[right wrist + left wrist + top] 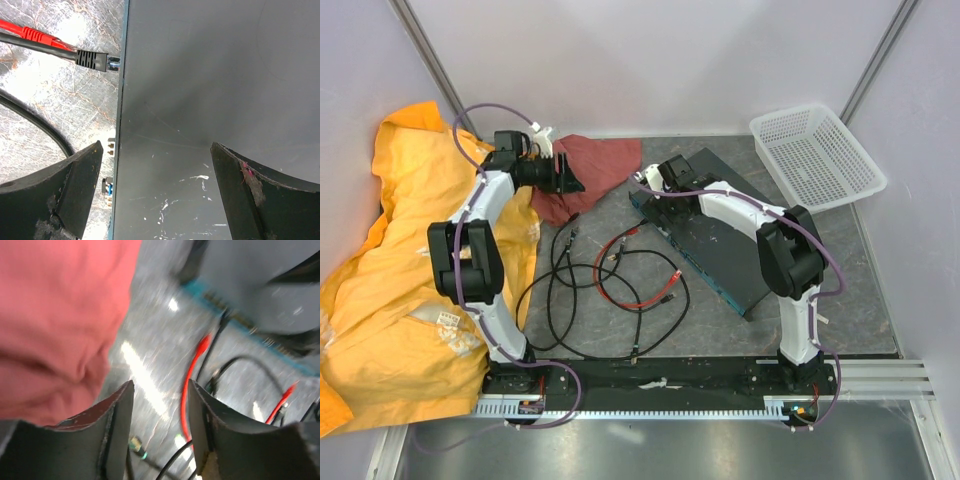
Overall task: Pull the plug from the switch port
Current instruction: Place the connector at the center of the board.
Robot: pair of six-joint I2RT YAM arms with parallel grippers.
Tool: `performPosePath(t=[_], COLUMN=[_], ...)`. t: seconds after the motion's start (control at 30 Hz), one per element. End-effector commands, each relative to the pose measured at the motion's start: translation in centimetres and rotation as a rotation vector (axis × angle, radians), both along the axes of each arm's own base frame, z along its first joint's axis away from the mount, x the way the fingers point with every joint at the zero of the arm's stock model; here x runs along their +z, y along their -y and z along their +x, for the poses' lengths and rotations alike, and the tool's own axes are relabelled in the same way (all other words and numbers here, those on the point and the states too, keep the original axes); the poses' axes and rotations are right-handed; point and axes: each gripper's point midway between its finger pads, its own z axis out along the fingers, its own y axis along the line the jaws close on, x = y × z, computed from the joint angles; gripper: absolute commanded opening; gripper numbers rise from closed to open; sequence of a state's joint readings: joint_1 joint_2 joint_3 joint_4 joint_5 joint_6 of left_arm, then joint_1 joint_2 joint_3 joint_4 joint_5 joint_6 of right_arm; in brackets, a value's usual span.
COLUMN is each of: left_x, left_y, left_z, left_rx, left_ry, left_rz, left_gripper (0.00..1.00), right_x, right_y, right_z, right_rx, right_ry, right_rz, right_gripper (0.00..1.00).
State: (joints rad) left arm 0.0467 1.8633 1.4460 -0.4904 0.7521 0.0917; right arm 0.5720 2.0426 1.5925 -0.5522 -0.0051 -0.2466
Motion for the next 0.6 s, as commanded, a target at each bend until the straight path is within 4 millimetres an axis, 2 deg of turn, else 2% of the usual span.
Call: performPosePath(t=[0.0, 0.03, 0.07, 0.13, 0.17, 0.23, 0.27, 0.33, 0.4, 0.43, 0.5, 0.53, 0.57], left_x=[7.8, 8.4, 8.4, 9.6, 10.0, 9.3, 9.2, 6.7, 5.6, 3.6, 2.4, 0.6, 0.1], left_y=[2.5, 3.6, 3.3, 3.4, 3.8, 5.2, 6.6, 8.4, 10.2, 10.7, 11.9, 12.2, 12.5], left_z=[1.8, 1.8, 2.4, 2.8, 2.5, 2.0, 1.0, 0.2, -0.6, -1.1, -1.1, -1.2, -1.2], left_rx=[-0.012, -0.026, 0.012, 0.045, 0.021, -0.035, -0.112, -0.165, -0.228, -0.214, -0.226, -0.206, -0.208], left_ry=[0.172, 0.194, 0.21, 0.27, 0.281, 0.257, 0.223, 0.116, 0.08, -0.005, -0.016, -0.075, -0.081], left_rz=[-0.094, -0.081, -0.04, -0.03, -0.056, -0.104, -0.172, -0.244, -0.316, -0.36, -0.387, -0.396, -0.399], left_gripper=[0.63, 0.63, 0.63, 0.63, 0.63, 0.63, 0.62, 0.62, 0.63, 0.63, 0.63, 0.63, 0.62], right_x=[3.3, 3.5, 3.5, 3.8, 3.9, 4.2, 4.3, 4.7, 5.0, 5.3, 5.7, 5.9, 6.0], right_y=[0.3, 0.4, 0.5, 0.8, 0.9, 1.0, 1.1, 1.1, 1.3, 1.4, 1.6, 1.8, 1.9], right_z=[0.8, 0.6, 0.6, 0.5, 0.5, 0.2, 0.3, 0.2, 0.2, 0.2, 0.2, 0.2, 0.2], right_rx=[0.003, 0.003, 0.005, 0.007, 0.007, 0.005, 0.002, -0.018, -0.033, -0.029, -0.025, -0.029, -0.027], right_ry=[0.095, 0.099, 0.101, 0.112, 0.116, 0.118, 0.121, 0.123, 0.115, 0.117, 0.128, 0.135, 0.138], right_rz=[0.014, 0.011, 0.009, 0.001, 0.001, 0.001, 0.004, 0.019, 0.038, 0.037, 0.031, 0.034, 0.029], right_gripper=[0.98, 0.98, 0.98, 0.98, 0.98, 0.98, 0.98, 0.98, 0.98, 0.98, 0.98, 0.98, 0.98])
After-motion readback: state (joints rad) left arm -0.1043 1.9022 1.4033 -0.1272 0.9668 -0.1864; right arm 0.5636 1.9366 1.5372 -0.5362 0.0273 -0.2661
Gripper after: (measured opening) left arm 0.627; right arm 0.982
